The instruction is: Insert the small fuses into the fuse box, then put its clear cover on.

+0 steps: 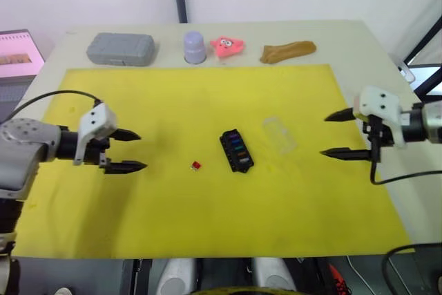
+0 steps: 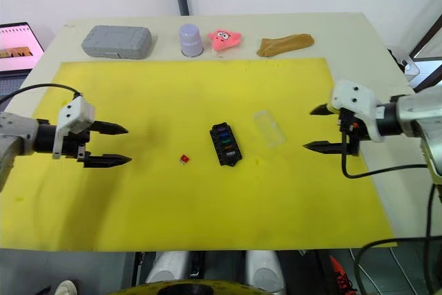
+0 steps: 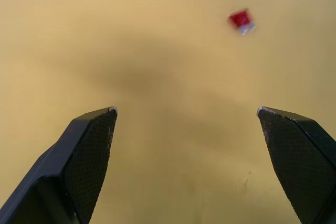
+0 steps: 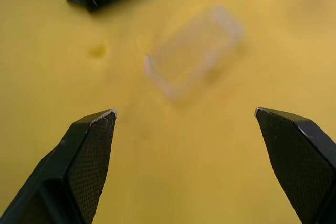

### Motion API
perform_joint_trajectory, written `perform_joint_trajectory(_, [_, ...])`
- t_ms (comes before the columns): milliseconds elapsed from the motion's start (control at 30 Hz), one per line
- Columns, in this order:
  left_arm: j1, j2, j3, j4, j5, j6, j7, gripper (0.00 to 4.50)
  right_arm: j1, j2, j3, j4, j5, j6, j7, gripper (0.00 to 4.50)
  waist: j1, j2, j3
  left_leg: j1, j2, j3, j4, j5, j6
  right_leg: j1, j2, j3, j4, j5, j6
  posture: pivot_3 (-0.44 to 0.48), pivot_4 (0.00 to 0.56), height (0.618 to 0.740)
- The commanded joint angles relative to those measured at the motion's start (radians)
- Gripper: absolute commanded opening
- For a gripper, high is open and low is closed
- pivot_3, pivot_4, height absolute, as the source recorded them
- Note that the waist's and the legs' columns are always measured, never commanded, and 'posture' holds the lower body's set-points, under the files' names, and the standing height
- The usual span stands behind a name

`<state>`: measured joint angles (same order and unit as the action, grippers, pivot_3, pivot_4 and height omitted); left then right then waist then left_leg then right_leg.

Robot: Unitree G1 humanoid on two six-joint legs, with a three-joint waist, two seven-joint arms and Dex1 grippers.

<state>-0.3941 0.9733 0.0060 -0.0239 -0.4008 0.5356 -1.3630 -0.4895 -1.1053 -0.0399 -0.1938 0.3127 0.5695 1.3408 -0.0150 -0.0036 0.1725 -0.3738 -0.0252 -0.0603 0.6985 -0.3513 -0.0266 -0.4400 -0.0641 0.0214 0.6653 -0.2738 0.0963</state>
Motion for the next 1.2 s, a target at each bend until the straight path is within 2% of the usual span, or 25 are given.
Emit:
perform_joint_trajectory(33, [-0.059,-0.068,-0.032,-0.032,-0.109,0.176,0.006,4.50,-0.092,0.050,0.063,-0.121,0.056,0.053,-0.012,4.48,0.000,0.000,0.000,0.000,0.000,0.000,0.000,0.000,0.000,0.000,0.000,0.000,0.000,0.000,0.000,0.000,0.150,0.740])
perform_joint_trajectory(233, [-0.154,-0.167,-0.106,0.093,-0.207,0.449,-0.012,4.50,-0.206,0.147,0.193,-0.230,0.067,0.084,-0.031,4.48,0.000,-0.001,0.000,-0.001,0.000,0.000,0.001,0.000,-0.001,0.000,0.000,0.000,0.000,0.000,0.000,0.000,0.150,0.740])
perform_joint_trajectory(400, [-0.224,-0.232,-0.170,0.235,-0.234,0.612,-0.021,4.50,-0.259,0.176,0.319,-0.247,-0.029,0.038,-0.046,4.48,0.000,-0.001,0.000,-0.001,-0.001,-0.001,0.001,0.003,-0.006,0.000,0.000,-0.001,0.000,0.000,0.000,0.000,0.150,0.740])
perform_joint_trajectory(600, [-0.255,-0.273,-0.194,0.326,-0.245,0.688,-0.021,4.50,-0.275,0.203,0.358,-0.248,-0.062,0.023,-0.057,4.48,-0.001,-0.001,0.000,0.000,-0.001,-0.001,0.001,0.004,-0.006,-0.001,0.000,0.000,0.000,0.000,0.000,0.000,0.150,0.740])
perform_joint_trajectory(767, [-0.254,-0.284,-0.247,0.316,-0.249,0.723,-0.044,4.50,-0.272,0.201,0.357,-0.252,-0.068,0.027,-0.062,4.48,0.001,-0.001,-0.001,0.000,-0.002,-0.001,0.001,0.004,-0.007,0.000,-0.001,0.000,0.000,0.000,0.000,0.000,0.150,0.740])
perform_joint_trajectory(1167, [-0.280,-0.342,-0.301,0.337,-0.214,0.682,-0.040,4.50,-0.252,0.189,0.342,-0.276,-0.069,0.051,-0.079,4.48,0.005,-0.001,-0.001,0.000,-0.003,-0.001,0.001,0.004,-0.007,0.001,-0.003,0.000,0.000,0.000,0.000,0.000,0.150,0.740])
perform_joint_trajectory(1200, [-0.280,-0.345,-0.301,0.340,-0.209,0.676,-0.038,4.25,-0.251,0.189,0.341,-0.278,-0.069,0.054,-0.081,4.50,0.005,-0.001,-0.001,0.000,-0.003,-0.001,0.001,0.004,-0.007,0.001,-0.003,0.000,0.000,0.000,0.000,0.000,0.150,0.740])
